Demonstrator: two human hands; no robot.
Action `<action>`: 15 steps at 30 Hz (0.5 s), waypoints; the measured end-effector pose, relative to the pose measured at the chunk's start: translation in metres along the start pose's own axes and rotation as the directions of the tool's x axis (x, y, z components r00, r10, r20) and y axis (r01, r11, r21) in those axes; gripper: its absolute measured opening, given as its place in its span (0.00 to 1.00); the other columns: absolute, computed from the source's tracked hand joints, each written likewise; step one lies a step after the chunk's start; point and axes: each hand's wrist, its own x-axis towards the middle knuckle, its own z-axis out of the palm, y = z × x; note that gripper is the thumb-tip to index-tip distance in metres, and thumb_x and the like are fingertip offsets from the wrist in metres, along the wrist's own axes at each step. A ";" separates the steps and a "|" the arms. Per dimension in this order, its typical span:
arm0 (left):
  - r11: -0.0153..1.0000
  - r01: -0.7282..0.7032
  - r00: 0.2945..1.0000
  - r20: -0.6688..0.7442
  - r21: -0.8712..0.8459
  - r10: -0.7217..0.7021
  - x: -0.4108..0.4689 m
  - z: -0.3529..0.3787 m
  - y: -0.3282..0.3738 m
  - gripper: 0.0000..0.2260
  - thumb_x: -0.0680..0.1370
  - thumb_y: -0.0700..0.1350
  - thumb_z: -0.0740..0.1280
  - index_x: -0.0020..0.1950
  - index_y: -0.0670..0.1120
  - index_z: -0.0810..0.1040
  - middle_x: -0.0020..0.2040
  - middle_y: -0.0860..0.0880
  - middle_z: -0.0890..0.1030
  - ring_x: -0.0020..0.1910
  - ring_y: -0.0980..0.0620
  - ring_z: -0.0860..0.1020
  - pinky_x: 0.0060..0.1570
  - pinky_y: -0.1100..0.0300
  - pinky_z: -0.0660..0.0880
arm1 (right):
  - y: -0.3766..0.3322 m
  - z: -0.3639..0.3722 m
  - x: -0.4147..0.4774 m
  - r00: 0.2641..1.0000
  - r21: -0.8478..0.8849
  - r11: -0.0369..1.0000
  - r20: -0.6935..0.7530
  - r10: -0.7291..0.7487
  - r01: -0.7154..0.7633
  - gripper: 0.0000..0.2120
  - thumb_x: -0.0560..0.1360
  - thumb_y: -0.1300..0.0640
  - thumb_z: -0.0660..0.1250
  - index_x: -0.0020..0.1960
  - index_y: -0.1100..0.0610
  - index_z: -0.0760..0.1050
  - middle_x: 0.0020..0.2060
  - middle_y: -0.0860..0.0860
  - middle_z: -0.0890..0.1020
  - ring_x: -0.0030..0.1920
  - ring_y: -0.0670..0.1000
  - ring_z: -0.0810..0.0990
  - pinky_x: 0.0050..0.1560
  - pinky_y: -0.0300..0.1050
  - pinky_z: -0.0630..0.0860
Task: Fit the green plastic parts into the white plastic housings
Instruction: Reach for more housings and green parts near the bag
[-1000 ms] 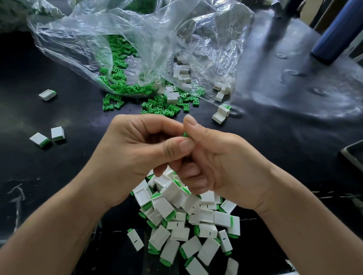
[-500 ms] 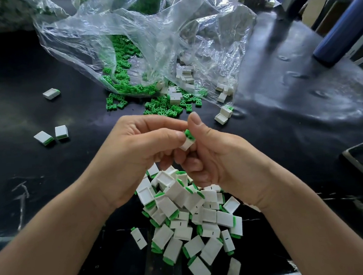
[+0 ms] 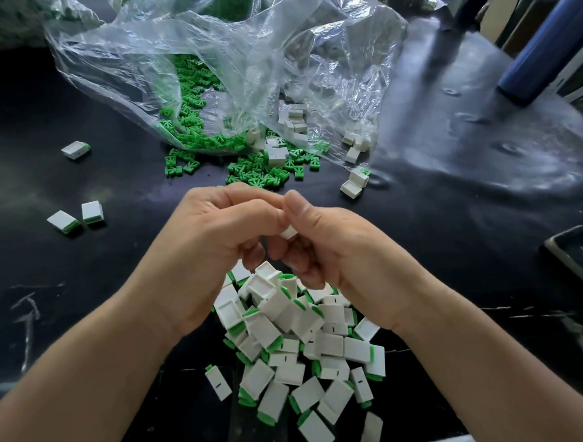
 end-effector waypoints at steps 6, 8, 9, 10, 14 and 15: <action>0.999 -0.028 0.999 0.017 -0.045 0.029 -0.002 0.002 0.000 0.07 0.61 0.41 0.68 0.36 0.44 0.84 0.32 0.37 0.78 0.32 0.45 0.73 0.27 0.64 0.66 | -0.001 0.003 0.000 0.999 0.112 0.993 -0.040 -0.027 0.031 0.16 0.70 0.44 0.59 0.30 0.52 0.74 0.27 0.48 0.65 0.27 0.44 0.61 0.26 0.33 0.59; 0.995 -0.035 0.999 -0.031 -0.095 0.033 -0.001 0.005 -0.003 0.08 0.64 0.39 0.65 0.36 0.44 0.84 0.30 0.40 0.78 0.30 0.47 0.73 0.25 0.65 0.67 | 0.000 0.004 0.000 0.997 0.125 0.989 -0.038 -0.069 0.073 0.15 0.72 0.45 0.59 0.32 0.49 0.78 0.24 0.43 0.65 0.26 0.42 0.61 0.26 0.31 0.59; 0.993 -0.043 0.998 -0.053 -0.114 0.037 -0.001 0.007 -0.005 0.09 0.65 0.39 0.64 0.36 0.44 0.84 0.30 0.42 0.78 0.29 0.49 0.73 0.25 0.65 0.67 | -0.001 0.005 0.000 0.995 0.128 0.987 -0.037 -0.094 0.098 0.15 0.73 0.45 0.59 0.33 0.47 0.79 0.24 0.42 0.67 0.26 0.41 0.62 0.26 0.30 0.60; 0.991 -0.046 0.997 -0.069 -0.126 0.037 -0.001 0.009 -0.006 0.10 0.65 0.39 0.63 0.36 0.44 0.84 0.29 0.42 0.77 0.29 0.50 0.72 0.25 0.65 0.68 | -0.001 0.007 -0.001 0.993 0.132 0.985 -0.040 -0.111 0.115 0.16 0.74 0.45 0.58 0.33 0.46 0.79 0.23 0.42 0.68 0.25 0.40 0.64 0.26 0.29 0.61; 0.990 -0.038 0.995 -0.095 -0.136 0.025 -0.001 0.011 -0.008 0.09 0.65 0.39 0.64 0.36 0.42 0.84 0.29 0.40 0.76 0.28 0.47 0.72 0.24 0.65 0.68 | -0.001 0.012 -0.002 0.985 0.104 0.980 -0.031 -0.169 0.171 0.22 0.75 0.47 0.53 0.27 0.44 0.77 0.23 0.43 0.74 0.25 0.39 0.73 0.27 0.25 0.66; 0.990 -0.037 0.995 -0.096 -0.136 0.024 -0.001 0.011 -0.008 0.09 0.65 0.39 0.64 0.35 0.42 0.84 0.28 0.41 0.77 0.28 0.48 0.73 0.24 0.65 0.68 | -0.001 0.012 -0.002 0.984 0.080 0.981 -0.024 -0.177 0.178 0.23 0.76 0.48 0.51 0.28 0.43 0.77 0.23 0.42 0.74 0.26 0.38 0.73 0.28 0.25 0.66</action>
